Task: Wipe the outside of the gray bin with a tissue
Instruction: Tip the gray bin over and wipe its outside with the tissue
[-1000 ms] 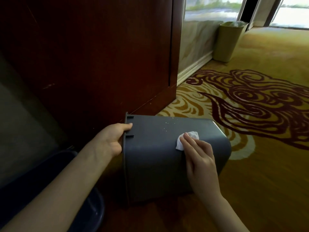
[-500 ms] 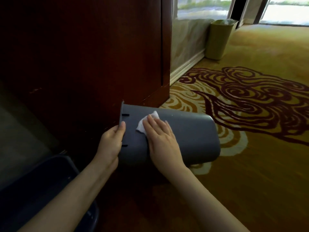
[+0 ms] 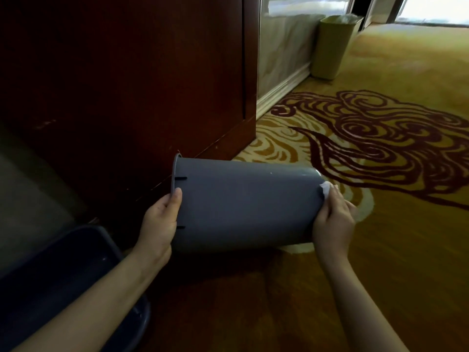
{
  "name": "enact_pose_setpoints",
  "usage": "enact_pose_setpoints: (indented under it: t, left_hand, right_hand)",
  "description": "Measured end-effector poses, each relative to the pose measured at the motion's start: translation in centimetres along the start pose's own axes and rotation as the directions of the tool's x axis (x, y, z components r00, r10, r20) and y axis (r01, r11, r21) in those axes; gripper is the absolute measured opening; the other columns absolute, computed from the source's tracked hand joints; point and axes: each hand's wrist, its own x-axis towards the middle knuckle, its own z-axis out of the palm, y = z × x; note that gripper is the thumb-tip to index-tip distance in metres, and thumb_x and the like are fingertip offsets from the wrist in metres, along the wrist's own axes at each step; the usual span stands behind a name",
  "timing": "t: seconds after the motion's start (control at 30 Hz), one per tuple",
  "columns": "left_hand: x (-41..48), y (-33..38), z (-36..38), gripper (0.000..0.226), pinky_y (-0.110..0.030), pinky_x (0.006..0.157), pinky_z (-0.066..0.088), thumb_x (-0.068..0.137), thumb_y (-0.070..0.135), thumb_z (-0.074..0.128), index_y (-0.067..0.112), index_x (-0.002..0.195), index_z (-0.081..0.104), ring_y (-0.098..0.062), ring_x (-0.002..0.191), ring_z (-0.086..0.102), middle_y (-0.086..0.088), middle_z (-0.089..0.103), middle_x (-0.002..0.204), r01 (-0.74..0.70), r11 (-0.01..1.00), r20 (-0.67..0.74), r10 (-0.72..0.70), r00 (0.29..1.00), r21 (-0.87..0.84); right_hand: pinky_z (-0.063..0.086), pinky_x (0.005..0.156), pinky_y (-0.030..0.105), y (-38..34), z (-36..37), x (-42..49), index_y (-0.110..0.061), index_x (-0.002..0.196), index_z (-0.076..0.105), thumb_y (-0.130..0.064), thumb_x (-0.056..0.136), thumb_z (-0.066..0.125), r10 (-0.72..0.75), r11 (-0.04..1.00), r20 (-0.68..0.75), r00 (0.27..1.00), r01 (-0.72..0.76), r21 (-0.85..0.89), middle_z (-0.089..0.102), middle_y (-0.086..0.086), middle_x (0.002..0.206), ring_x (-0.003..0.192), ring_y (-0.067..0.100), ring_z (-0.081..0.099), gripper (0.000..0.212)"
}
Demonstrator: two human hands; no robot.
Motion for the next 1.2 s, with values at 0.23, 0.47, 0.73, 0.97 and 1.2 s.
enact_pose_setpoints:
  t: [0.23,0.47,0.73,0.97,1.2]
  left_hand:
    - [-0.8,-0.8,-0.5,0.039,-0.027,0.06,0.055,0.067,0.058,0.058,0.032,0.094,0.067,-0.014,0.085,0.071,0.009,0.076,0.09,0.028,1.0,-0.003,-0.028,1.0,-0.008]
    - [-1.2,-1.4,-1.1,0.046,-0.027,0.061,0.054,0.065,0.061,0.058,0.03,0.098,0.066,-0.016,0.086,0.07,0.002,0.075,0.094,0.052,0.999,0.013,-0.051,0.999,-0.018]
    - [-1.0,-1.3,-0.5,0.034,-0.036,0.073,0.052,0.069,0.059,0.056,0.035,0.09,0.069,-0.015,0.09,0.069,0.008,0.075,0.094,0.081,0.996,-0.019,-0.082,0.996,-0.048]
    - [-0.5,-0.2,-0.9,0.019,-0.036,0.074,0.051,0.085,0.041,0.055,0.031,0.09,0.07,-0.015,0.09,0.07,0.006,0.075,0.096,0.152,0.988,0.061,-0.15,0.987,-0.037]
    - [2.7,5.1,-1.1,0.036,-0.02,0.041,0.049,0.089,0.049,0.044,0.019,0.101,0.06,-0.008,0.054,0.063,0.004,0.069,0.066,0.261,0.957,0.063,-0.27,0.961,0.125]
  right_hand:
    - [0.029,0.103,0.034,-10.2,2.8,-3.1,-0.016,0.135,0.042,-0.014,0.089,0.038,-0.457,0.888,0.178,0.871,0.435,0.15,0.049,0.007,0.138,0.127,0.021,0.037,0.046]
    - [0.02,0.111,0.037,-11.6,6.2,-3.1,-0.017,0.139,0.037,-0.014,0.093,0.04,-0.521,0.794,0.481,0.705,0.607,-0.031,0.035,0.003,0.15,0.136,0.023,0.027,0.046]
    - [0.024,0.113,0.042,-2.7,0.4,2.3,-0.018,0.136,0.042,-0.024,0.096,0.035,-0.182,0.916,0.251,0.951,0.257,-0.309,0.044,0.003,0.144,0.136,0.023,0.03,0.041]
    - [0.031,0.107,0.04,-0.7,-0.4,3.3,-0.013,0.137,0.041,-0.024,0.099,0.031,-0.058,0.99,0.2,0.978,0.082,-0.117,0.05,0.006,0.137,0.129,0.023,0.037,0.041]
    - [0.028,0.094,0.027,0.4,-1.4,0.9,-0.015,0.137,0.04,-0.02,0.099,0.032,-0.058,0.995,0.168,0.984,0.071,-0.069,0.052,0.007,0.134,0.125,0.022,0.039,0.04]
